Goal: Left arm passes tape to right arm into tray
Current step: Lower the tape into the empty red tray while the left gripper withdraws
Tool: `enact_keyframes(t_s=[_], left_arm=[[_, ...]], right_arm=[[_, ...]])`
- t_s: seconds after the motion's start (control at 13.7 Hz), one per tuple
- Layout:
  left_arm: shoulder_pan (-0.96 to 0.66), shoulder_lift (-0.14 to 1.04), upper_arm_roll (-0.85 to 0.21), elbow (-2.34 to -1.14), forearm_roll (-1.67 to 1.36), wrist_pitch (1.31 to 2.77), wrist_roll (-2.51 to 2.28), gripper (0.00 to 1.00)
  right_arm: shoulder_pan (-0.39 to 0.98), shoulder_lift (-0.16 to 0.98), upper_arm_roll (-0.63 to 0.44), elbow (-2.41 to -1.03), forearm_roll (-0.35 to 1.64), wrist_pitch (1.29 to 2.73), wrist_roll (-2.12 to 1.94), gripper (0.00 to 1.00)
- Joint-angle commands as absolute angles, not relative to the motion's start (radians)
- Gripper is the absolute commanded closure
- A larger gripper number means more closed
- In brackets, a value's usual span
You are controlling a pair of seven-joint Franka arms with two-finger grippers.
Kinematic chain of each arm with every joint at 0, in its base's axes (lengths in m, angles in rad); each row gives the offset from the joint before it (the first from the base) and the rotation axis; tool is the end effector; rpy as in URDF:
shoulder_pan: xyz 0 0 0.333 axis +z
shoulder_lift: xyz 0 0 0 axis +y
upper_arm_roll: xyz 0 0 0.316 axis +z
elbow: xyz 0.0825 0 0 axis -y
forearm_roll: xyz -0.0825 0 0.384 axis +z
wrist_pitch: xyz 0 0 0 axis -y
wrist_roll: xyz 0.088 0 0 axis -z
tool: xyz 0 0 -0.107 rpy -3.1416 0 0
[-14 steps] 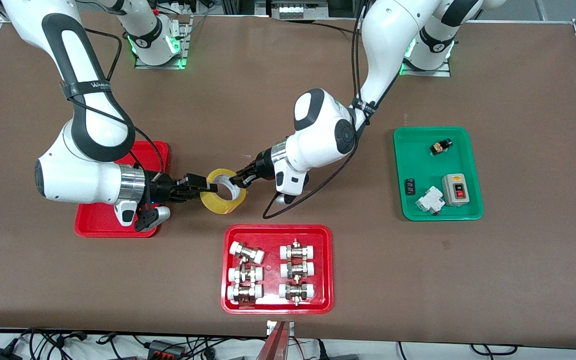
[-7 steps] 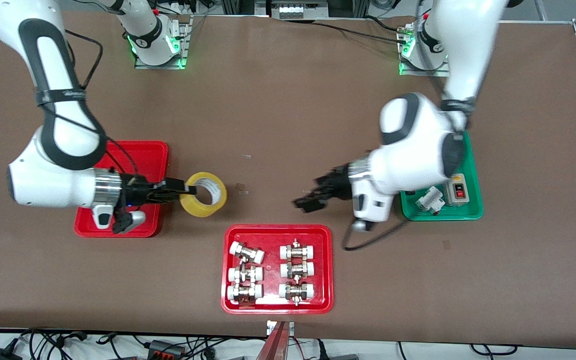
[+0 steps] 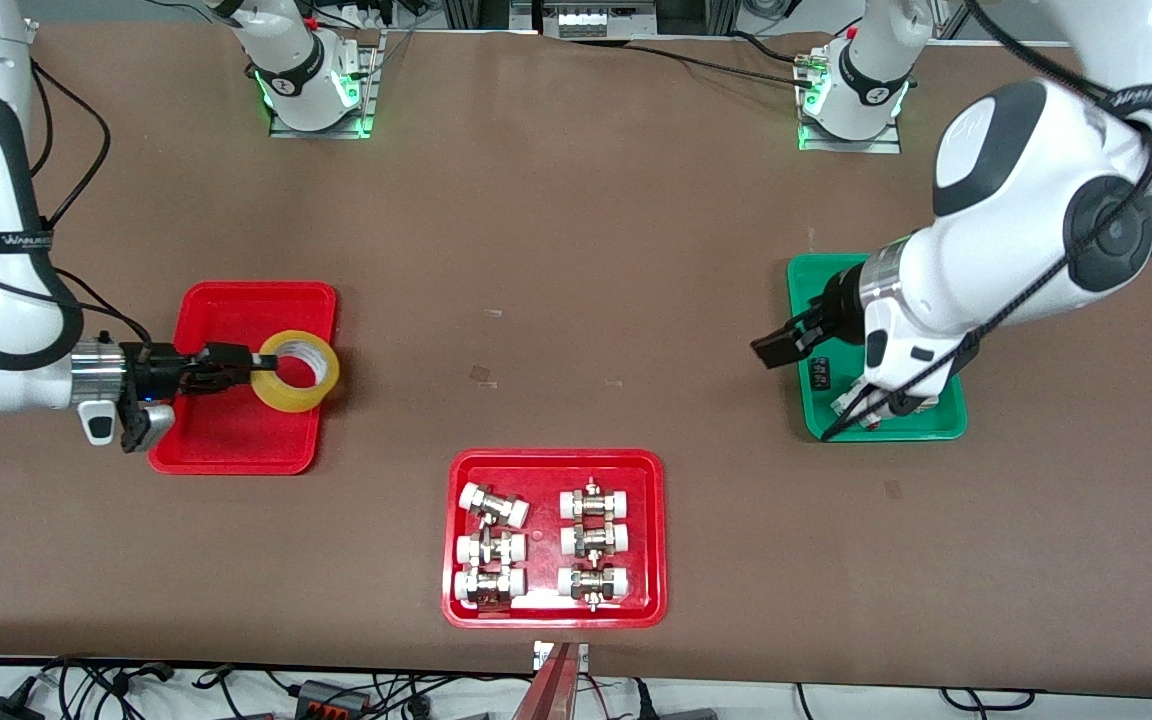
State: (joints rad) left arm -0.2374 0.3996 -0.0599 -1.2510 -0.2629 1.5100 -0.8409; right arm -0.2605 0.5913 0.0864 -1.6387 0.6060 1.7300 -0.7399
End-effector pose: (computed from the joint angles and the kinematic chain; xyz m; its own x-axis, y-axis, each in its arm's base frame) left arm 0.6255 -0.2141 0.5302 0.8202 0.4864 -0.3011 0.5312 -0.8429 0.0856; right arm 0.6340 -0.0643 0.2599 0.9472 0.3180 -0.0420 0.1987 -0.6843 -0.7016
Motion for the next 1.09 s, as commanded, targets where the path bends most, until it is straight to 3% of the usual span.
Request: enact_keyframes(t_s=[0.0,0.15,0.29,0.36,0.51,0.73,1.02], left_arm=[[-0.181,0.338,-0.067,-1.299,-0.114,1.436,-0.511,0.0],[-0.178,0.319,-0.067,-1.304,0.033,1.416,-0.269,0.0],[-0.167,0.304,-0.067,-1.322,0.054,1.416,-0.233,0.0],[-0.167,0.289,-0.067,-1.351,0.055,1.426,-0.233,0.0],[-0.166,0.24,-0.074,-1.434,0.055,1.492,-0.233,0.0],[-0.163,0.092,-0.081,-1.685,0.06,1.69,-0.23,0.0],[-0.065,0.11,-0.064,-1.643,0.054,1.695,-0.037,0.0]], right_arm=[[-0.308,0.612,0.107,-1.64,0.56,1.712,-0.826,1.0],[-0.334,0.652,0.107,-1.655,0.551,1.724,-0.888,1.0],[-0.344,0.681,0.107,-1.661,0.543,1.75,-0.932,0.9],[-0.342,0.687,0.107,-1.661,0.519,1.764,-0.937,0.68],[-0.328,0.68,0.107,-1.661,0.47,1.792,-0.939,0.0],[-0.272,0.617,0.107,-1.67,0.335,1.859,-0.933,0.0],[-0.216,0.507,0.106,-1.706,0.175,1.914,-0.821,0.0]])
